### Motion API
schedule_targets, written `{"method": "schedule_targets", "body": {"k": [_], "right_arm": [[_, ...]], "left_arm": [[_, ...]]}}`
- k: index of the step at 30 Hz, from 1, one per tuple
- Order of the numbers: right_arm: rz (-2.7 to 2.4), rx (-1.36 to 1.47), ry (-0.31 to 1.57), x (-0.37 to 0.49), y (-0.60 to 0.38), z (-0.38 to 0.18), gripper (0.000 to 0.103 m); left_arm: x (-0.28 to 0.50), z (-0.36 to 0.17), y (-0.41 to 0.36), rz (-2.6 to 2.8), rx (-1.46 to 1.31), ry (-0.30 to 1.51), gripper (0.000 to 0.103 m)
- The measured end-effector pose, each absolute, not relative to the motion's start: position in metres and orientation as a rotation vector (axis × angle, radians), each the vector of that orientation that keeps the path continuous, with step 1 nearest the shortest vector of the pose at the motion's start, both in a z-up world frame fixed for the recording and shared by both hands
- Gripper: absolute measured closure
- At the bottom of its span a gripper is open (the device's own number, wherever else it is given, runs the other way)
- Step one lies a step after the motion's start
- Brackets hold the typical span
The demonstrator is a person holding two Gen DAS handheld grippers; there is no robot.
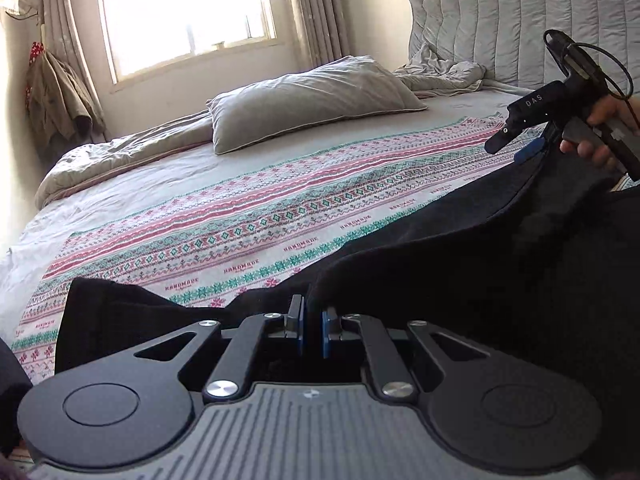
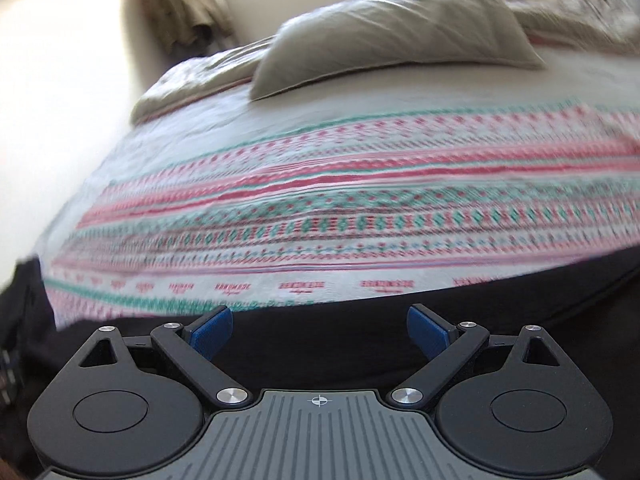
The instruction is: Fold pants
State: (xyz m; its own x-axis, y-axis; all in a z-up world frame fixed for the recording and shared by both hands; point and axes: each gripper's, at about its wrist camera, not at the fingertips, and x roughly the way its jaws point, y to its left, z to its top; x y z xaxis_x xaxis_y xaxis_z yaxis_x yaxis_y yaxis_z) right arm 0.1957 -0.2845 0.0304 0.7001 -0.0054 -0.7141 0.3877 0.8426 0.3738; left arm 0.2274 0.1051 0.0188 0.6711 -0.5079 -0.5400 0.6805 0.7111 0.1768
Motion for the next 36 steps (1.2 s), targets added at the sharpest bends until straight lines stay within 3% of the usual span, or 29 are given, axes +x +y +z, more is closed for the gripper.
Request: {"method": "schedule_targets", "body": {"k": [9,21,25,27,28,29,36], "right_arm": [[-0.418,0.802,0.748,0.139,-0.344,0.011,0.008],[-0.711,0.708,0.64,0.1,-0.39,0.003,0.011],[-0.774,0.698,0.594,0.11,-0.403,-0.017,0.036],[-0.802,0.652,0.566,0.113,-0.404,-0.02,0.062],[-0.808,0.639,0.57,0.114,-0.405,-0.019,0.084],[-0.801,0.646,0.57,0.112,-0.406,-0.017,0.097],[-0.75,0.612,0.497,0.057,-0.39,0.04,0.103]], "left_arm": [[0.244,0.018,0.105,-0.665,0.346,0.501,0.084],[0.241,0.014,0.101,-0.625,0.341,0.52,0.084],[0.246,0.015,0.1,-0.602,0.327,0.54,0.084],[0.248,0.015,0.099,-0.584,0.309,0.548,0.084],[0.248,0.016,0.098,-0.577,0.303,0.548,0.084],[0.247,0.017,0.098,-0.571,0.3,0.546,0.084],[0.222,0.037,0.111,-0.539,0.297,0.522,0.084]]}}
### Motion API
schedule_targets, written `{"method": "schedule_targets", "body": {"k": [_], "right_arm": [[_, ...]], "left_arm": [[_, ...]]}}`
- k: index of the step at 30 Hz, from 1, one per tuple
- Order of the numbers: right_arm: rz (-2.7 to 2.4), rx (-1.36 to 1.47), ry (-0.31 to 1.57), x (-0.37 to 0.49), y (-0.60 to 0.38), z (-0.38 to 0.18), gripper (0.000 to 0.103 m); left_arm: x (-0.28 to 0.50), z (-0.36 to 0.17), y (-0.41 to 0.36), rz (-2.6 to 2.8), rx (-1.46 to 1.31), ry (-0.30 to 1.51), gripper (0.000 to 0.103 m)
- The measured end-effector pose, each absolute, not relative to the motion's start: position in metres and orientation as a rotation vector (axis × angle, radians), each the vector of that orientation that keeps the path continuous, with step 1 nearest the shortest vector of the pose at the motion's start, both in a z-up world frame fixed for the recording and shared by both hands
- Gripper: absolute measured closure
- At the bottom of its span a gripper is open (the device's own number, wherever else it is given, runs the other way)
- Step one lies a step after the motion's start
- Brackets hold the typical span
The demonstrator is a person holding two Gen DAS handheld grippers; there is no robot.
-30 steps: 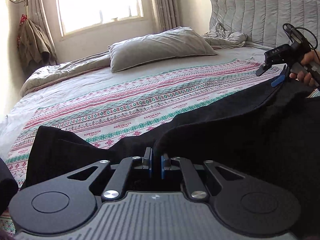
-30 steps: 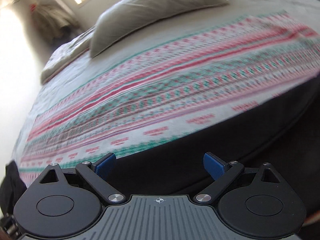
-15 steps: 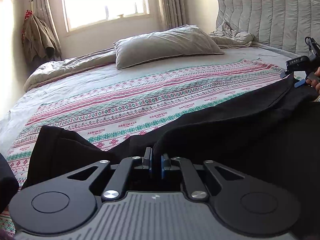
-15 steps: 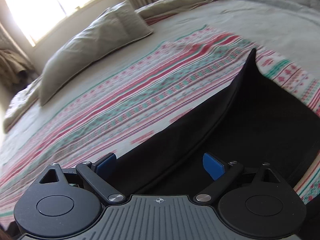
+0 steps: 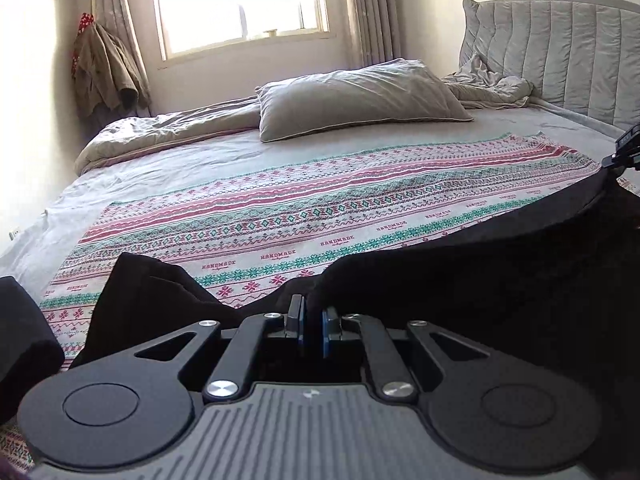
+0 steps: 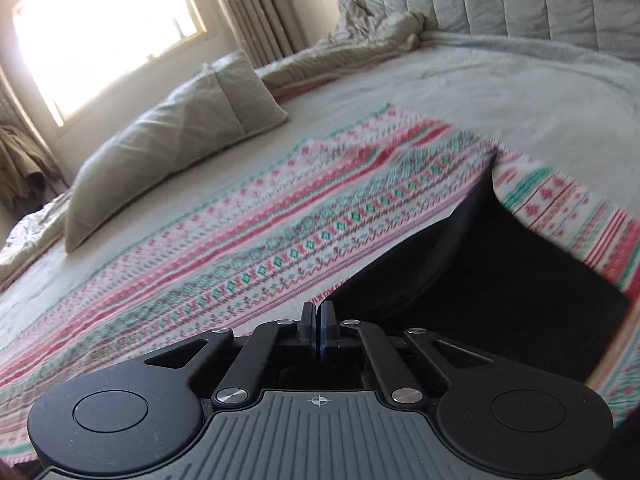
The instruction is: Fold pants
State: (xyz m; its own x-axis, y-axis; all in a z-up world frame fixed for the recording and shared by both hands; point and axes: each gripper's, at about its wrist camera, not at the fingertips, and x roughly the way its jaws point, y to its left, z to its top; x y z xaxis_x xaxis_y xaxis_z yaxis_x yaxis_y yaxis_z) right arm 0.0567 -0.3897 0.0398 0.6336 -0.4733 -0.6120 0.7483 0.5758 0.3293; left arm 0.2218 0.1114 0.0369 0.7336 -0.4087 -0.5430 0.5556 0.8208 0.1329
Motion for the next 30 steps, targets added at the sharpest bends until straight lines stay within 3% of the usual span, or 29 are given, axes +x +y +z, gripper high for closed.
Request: {"method": "schedule_targets", "body": {"k": [7,13,14,15,16,18,20,30], "right_arm": [[-0.715,0.555,0.48,-0.023,-0.348,0.089,0.103],[-0.642,0.592,0.55,-0.068,-0.33,0.069,0.102],[-0.642,0.62,0.556,-0.074,-0.33,0.064,0.094],[-0.645,0.641,0.563,-0.079,-0.332,0.059,0.094],[-0.642,0.654,0.567,-0.083,-0.332,0.057,0.093],[-0.644,0.686,0.562,-0.092,-0.337,0.053,0.08],[-0.649,0.72,0.541,-0.1,-0.341,0.051,0.042],[-0.583,0.898,0.468,-0.105,-0.353,0.025,0.043]], "left_arm": [[0.182,0.05,0.139,-0.55,0.301,0.575,0.084],[0.147,0.031,0.148,-0.556,0.39,0.616,0.084],[0.144,0.029,0.15,-0.56,0.395,0.629,0.084],[0.14,0.028,0.151,-0.573,0.41,0.638,0.083],[0.136,0.029,0.151,-0.585,0.428,0.631,0.078],[0.125,0.034,0.149,-0.609,0.458,0.586,0.063],[0.114,0.04,0.145,-0.649,0.455,0.541,0.048],[0.087,0.014,0.033,-0.901,0.569,0.494,0.044]]}}
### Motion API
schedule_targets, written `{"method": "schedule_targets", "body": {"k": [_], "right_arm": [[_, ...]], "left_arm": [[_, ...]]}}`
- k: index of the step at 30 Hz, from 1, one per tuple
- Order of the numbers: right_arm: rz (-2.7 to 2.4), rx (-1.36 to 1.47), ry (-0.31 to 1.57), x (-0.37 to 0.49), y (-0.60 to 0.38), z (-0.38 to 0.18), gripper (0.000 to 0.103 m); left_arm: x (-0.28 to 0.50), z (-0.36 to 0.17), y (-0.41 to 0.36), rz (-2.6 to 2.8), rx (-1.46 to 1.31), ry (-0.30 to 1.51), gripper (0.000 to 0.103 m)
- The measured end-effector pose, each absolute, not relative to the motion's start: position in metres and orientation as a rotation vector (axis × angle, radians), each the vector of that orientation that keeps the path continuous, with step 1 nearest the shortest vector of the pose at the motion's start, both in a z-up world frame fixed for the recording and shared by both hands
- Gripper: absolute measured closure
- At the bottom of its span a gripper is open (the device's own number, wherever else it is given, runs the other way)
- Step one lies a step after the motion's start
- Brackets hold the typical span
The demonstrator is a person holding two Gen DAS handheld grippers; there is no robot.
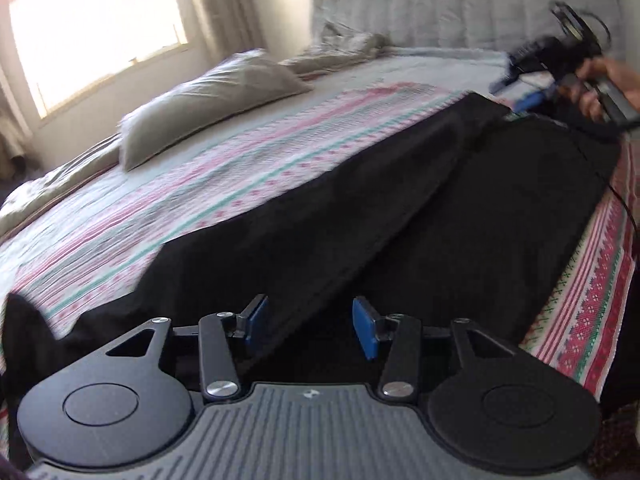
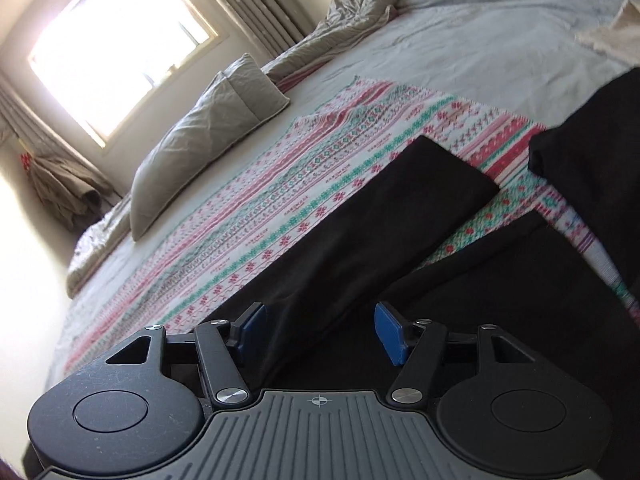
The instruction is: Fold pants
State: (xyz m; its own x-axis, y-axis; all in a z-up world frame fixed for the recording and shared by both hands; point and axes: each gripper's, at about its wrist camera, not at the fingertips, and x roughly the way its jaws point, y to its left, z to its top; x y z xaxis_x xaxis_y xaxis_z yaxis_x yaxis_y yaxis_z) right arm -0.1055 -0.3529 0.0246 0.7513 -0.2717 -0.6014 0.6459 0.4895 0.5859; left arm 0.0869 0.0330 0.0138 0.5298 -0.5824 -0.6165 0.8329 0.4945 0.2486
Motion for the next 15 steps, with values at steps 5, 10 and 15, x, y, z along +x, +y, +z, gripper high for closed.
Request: {"method": "schedule_targets", "body": {"k": [5,10,15], "right_arm": [[-0.503,1.018,0.497,-0.093,-0.354,-0.002,0.055],[-0.445,1.069,0.544,-0.073,-0.351,-0.026,0.063],[-0.394,1.075,0.499,-0.058,-0.35,-0.029,0.069]], "left_arm": [[0.093,-0.016,-0.029,-0.94,0.666,0.481,0.044],[0.091,-0.028,-0.062,-0.905,0.755,0.367,0.045],[0.092,-0.045,-0.074,-0.833,0.794,0.272,0.05]]}}
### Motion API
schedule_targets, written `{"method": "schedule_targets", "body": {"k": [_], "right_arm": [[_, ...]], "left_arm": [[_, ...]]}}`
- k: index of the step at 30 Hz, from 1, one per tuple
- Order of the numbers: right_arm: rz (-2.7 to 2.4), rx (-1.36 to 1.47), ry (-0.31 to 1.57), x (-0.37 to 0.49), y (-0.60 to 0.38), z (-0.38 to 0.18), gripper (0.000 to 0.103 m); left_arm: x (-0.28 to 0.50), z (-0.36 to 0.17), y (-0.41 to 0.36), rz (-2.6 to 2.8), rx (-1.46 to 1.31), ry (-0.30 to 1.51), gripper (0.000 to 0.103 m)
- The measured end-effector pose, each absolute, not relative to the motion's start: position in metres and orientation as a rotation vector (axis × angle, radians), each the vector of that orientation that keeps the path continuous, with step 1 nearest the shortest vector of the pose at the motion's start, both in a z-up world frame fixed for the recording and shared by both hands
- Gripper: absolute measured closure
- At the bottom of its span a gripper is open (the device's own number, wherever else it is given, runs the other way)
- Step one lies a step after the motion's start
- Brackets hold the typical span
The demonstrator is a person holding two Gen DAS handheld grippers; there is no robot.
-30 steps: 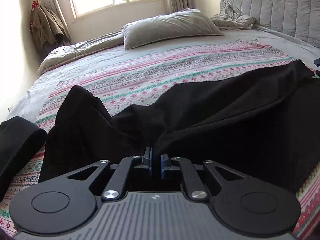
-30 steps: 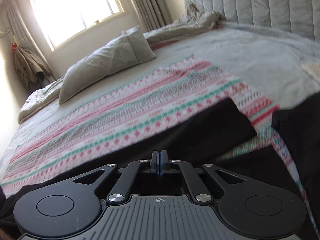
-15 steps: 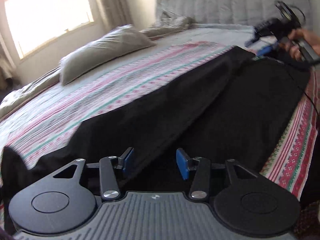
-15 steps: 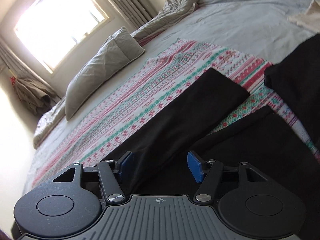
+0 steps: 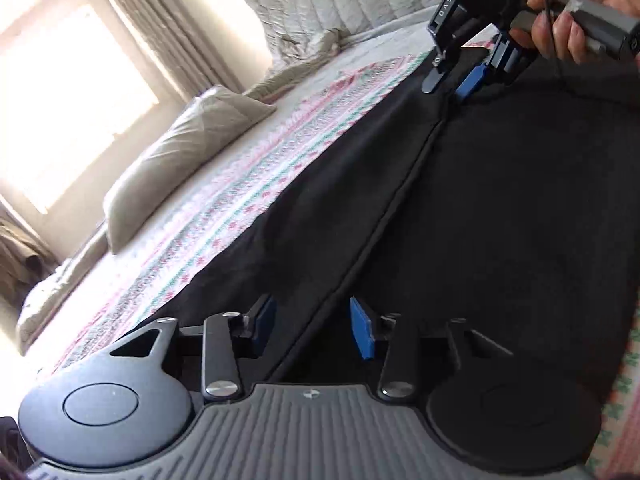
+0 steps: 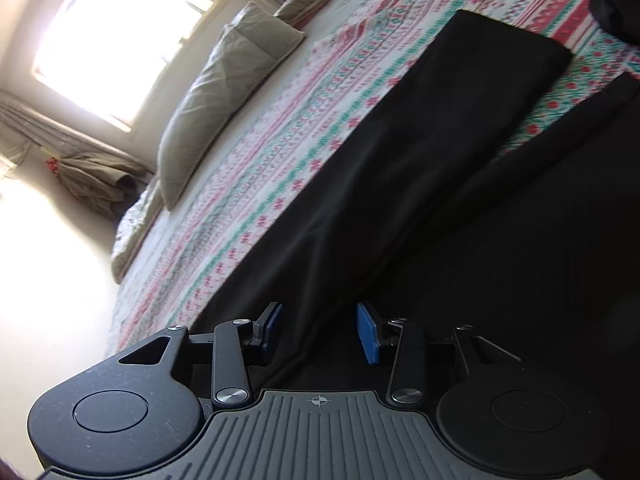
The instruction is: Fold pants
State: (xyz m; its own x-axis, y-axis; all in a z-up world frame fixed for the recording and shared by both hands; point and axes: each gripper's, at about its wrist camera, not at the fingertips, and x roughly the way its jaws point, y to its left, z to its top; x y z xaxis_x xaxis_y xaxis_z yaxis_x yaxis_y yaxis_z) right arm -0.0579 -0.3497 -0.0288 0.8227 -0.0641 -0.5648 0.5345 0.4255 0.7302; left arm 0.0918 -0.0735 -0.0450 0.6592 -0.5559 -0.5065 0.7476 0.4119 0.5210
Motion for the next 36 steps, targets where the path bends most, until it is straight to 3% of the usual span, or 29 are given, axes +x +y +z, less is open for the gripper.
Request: {"method": "schedule_targets", "body": {"k": [7,16,18,20,22,29,36], "right_arm": [[-0.407,1.122,0.301,-0.071,-0.37,-0.024,0.072],[-0.672,0.951,0.238,-0.078,-0.403,-0.026,0.073],[-0.726,0.943,0.216,-0.083,-0.41,-0.029,0.076],[-0.766,0.959,0.194,-0.089,-0.419,-0.035,0.09],[-0.79,0.971,0.177,-0.098,-0.422,-0.037,0.1],[-0.769,0.849,0.129,-0.118,-0.4,0.012,0.101],[-0.799,0.707,0.261,-0.142,-0.364,0.038,0.101]], "left_arm": [[0.101,-0.051,-0.068,-0.831,0.741,0.287,0.074],[0.134,-0.044,-0.067,-0.853,0.588,0.394,0.082],[0.138,-0.043,-0.062,-0.858,0.553,0.416,0.085],[0.141,-0.039,-0.058,-0.86,0.515,0.433,0.089],[0.144,-0.034,-0.053,-0.867,0.471,0.438,0.09],[0.138,-0.003,-0.03,-0.908,0.371,0.406,0.09],[0.124,0.004,-0.003,-0.992,0.324,0.435,0.09]]}}
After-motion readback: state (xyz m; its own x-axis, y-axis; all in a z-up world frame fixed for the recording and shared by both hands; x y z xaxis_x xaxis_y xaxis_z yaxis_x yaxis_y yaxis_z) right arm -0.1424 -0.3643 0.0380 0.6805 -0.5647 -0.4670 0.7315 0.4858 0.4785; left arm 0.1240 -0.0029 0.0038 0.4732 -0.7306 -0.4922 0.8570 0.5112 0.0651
